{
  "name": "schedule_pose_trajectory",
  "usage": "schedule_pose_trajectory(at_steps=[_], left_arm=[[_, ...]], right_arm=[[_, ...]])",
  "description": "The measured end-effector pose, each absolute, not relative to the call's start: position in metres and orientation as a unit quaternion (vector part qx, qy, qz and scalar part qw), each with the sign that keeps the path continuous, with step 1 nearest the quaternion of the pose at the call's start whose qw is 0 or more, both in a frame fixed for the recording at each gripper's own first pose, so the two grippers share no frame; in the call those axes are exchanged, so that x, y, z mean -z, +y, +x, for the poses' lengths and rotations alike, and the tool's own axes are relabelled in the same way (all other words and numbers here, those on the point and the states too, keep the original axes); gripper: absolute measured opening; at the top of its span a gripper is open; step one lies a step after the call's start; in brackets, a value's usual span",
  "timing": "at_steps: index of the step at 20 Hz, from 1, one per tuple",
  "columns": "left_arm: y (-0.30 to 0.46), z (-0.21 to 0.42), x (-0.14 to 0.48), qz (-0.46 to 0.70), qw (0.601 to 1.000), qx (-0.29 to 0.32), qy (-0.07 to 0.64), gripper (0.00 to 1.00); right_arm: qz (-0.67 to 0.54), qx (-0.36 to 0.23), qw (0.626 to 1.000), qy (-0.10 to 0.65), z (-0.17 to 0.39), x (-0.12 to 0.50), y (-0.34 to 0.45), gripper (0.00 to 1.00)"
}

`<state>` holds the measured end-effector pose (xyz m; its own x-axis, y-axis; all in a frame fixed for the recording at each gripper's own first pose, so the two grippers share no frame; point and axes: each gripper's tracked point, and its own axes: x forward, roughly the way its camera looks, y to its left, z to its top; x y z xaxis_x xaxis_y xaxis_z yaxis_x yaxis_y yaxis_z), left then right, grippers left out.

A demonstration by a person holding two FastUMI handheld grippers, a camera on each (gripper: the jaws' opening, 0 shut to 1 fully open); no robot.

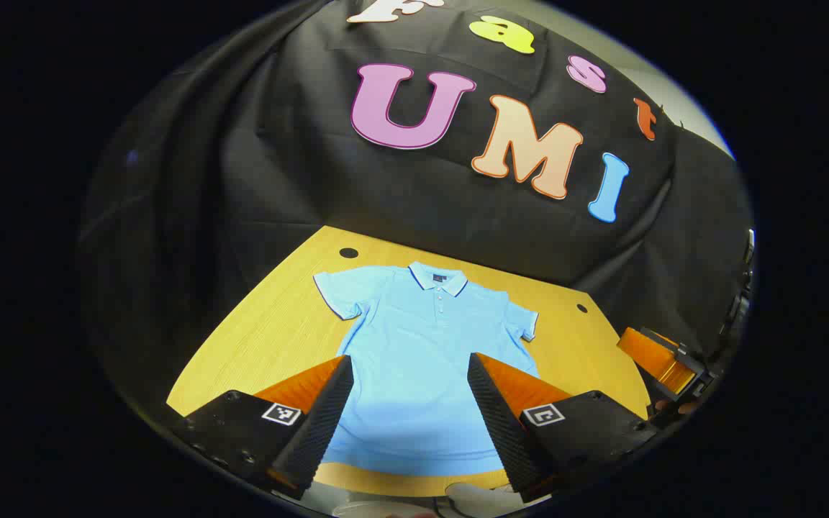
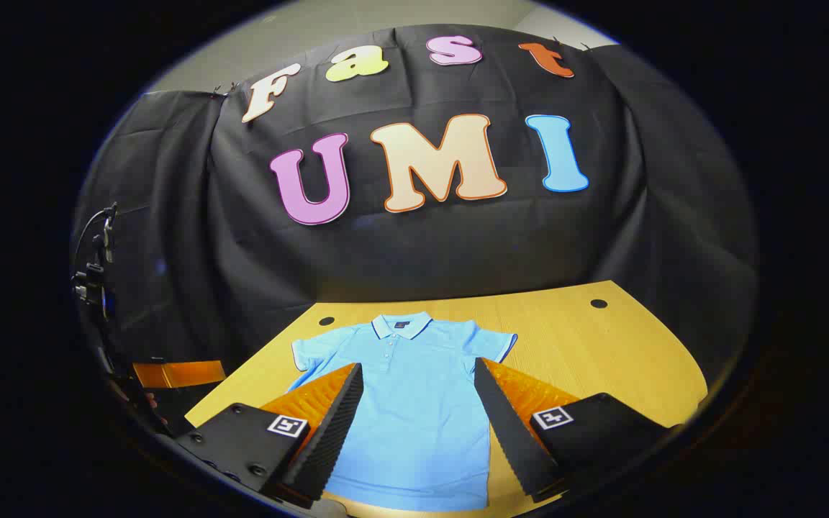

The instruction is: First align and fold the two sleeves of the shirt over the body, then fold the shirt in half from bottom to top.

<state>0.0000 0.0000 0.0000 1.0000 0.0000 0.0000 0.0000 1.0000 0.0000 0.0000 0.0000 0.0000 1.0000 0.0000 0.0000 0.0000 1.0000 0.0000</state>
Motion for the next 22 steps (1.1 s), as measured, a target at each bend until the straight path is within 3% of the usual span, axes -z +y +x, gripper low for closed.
schedule_pose_trajectory(at_steps=[15, 22], left_arm=[[0.0, 0.004, 0.002, 0.0, 1.0, 0.003, 0.005, 0.95], [0.006, 0.004, 0.007, -0.013, 1.0, -0.014, 0.008, 0.95]], right_arm=[[-0.002, -0.011, 1.0, 0.02, 0.015, 0.005, 0.0, 0.98], [0.023, -0.002, 1.0, 0.019, 0.054, -0.01, -0.026, 0.98]])
